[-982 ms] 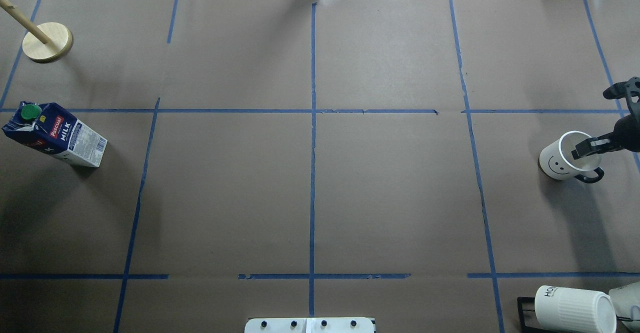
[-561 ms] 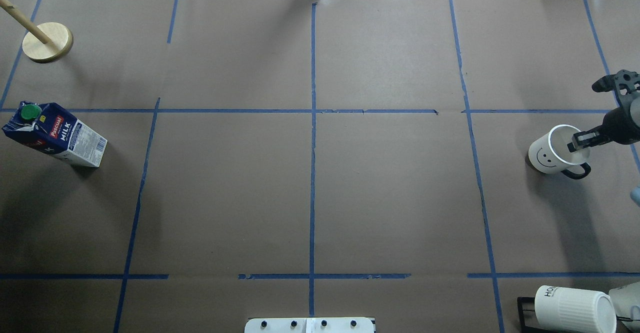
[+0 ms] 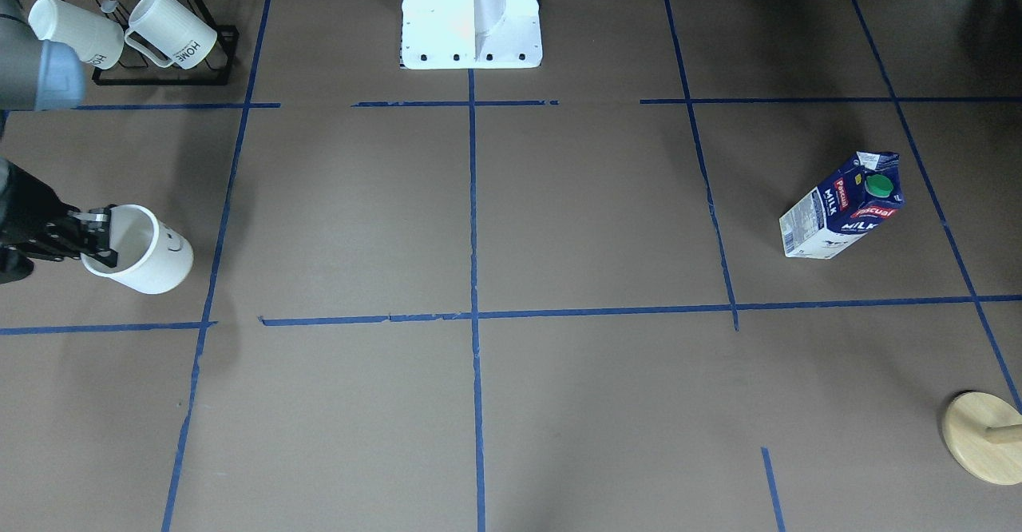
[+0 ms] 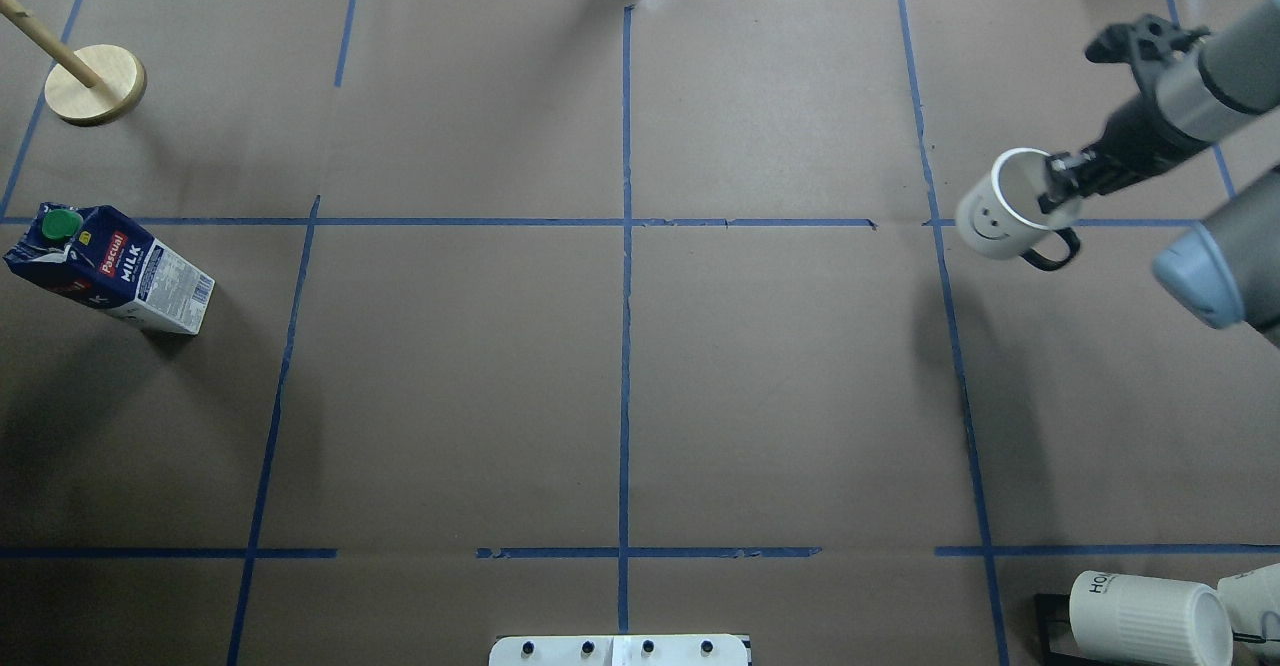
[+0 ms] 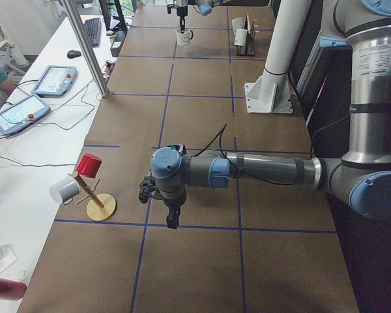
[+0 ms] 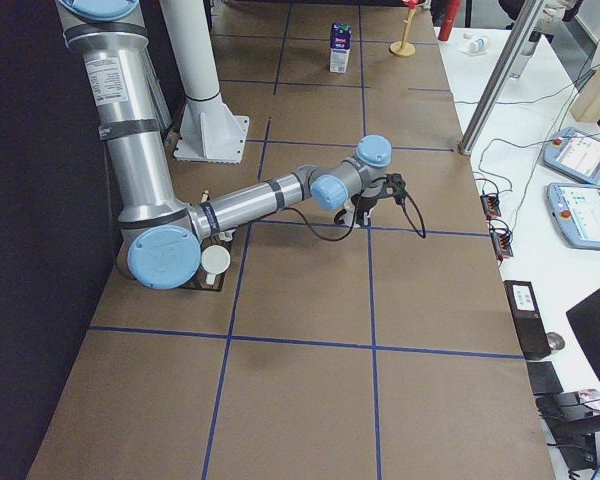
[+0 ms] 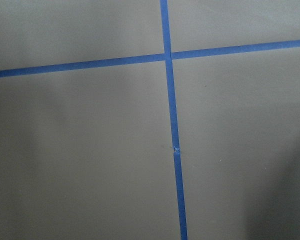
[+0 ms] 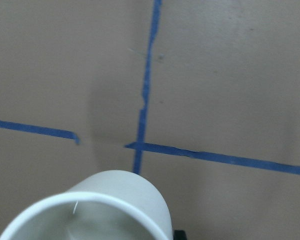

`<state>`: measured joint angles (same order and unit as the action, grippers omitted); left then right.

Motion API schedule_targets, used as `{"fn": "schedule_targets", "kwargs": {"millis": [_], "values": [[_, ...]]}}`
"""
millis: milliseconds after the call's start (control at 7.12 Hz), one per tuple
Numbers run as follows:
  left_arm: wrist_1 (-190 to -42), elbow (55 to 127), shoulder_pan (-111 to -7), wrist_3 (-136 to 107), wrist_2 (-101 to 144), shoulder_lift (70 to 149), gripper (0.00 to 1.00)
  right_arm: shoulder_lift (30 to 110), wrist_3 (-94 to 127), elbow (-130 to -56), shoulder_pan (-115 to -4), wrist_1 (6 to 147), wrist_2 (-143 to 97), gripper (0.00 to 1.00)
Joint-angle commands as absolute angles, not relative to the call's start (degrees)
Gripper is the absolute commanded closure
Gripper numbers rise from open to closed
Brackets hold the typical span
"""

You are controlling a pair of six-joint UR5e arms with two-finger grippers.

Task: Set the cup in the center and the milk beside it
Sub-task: 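Carry the white mug with the right gripper to the table center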

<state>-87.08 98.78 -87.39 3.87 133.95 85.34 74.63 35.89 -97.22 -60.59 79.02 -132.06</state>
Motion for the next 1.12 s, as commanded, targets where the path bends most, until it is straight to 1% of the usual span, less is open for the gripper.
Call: {"fn": "schedule_targets", "kwargs": {"millis": [0, 281, 561, 842, 982], "values": [[-87.0, 101.3, -87.4, 3.9, 133.9, 85.3, 0.0, 65.6, 47.4, -96.9, -51.8, 83.1, -128.0, 1.0], [-87.2, 101.3, -87.4, 3.9, 133.9, 85.3, 0.0, 57.4, 58.8, -95.7, -44.3, 89.0, -121.6, 1.0], [-87.3, 101.4, -87.1, 4.0, 133.9, 85.8, 0.0, 49.4, 72.2, -88.9, -40.4, 88.9, -117.8, 1.0], [-87.3, 102.3, -87.1, 3.9, 133.9, 85.8, 0.0, 46.5, 73.0, -84.6, -39.9, 88.7, -116.5, 1.0], [-87.3, 102.4, -87.1, 4.0, 133.9, 85.9, 0.0, 46.1, 73.3, -83.8, -39.9, 88.7, -116.4, 0.98]]}}
